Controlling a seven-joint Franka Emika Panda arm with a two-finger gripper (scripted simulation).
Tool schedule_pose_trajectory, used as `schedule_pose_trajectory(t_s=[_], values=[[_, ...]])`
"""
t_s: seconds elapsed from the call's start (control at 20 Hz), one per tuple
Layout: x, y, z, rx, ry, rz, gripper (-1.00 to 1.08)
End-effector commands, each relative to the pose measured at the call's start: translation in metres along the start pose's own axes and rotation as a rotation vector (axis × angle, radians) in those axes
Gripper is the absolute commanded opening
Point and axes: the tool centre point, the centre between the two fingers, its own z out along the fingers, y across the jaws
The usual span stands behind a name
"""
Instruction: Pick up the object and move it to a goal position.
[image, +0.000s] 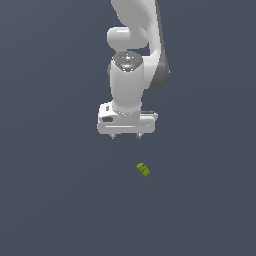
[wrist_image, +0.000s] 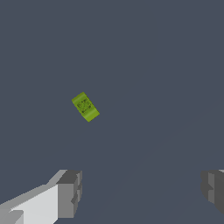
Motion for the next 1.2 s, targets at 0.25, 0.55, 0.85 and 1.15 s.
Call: schedule_pose_trajectory(t_s=[0.25,0.55,0.85,1.15], values=[[-0.002,-0.013,0.006,0.008,-0.007,-0.03,1.0],[-0.005,-0.028,0.011,0.018,-0.015,-0.058,1.0],[-0.001,-0.029,0.015,0.016,-0.015,-0.081,1.0],[0.011,-0.036,0.03,0.014,-0.02,-0.167,1.0]])
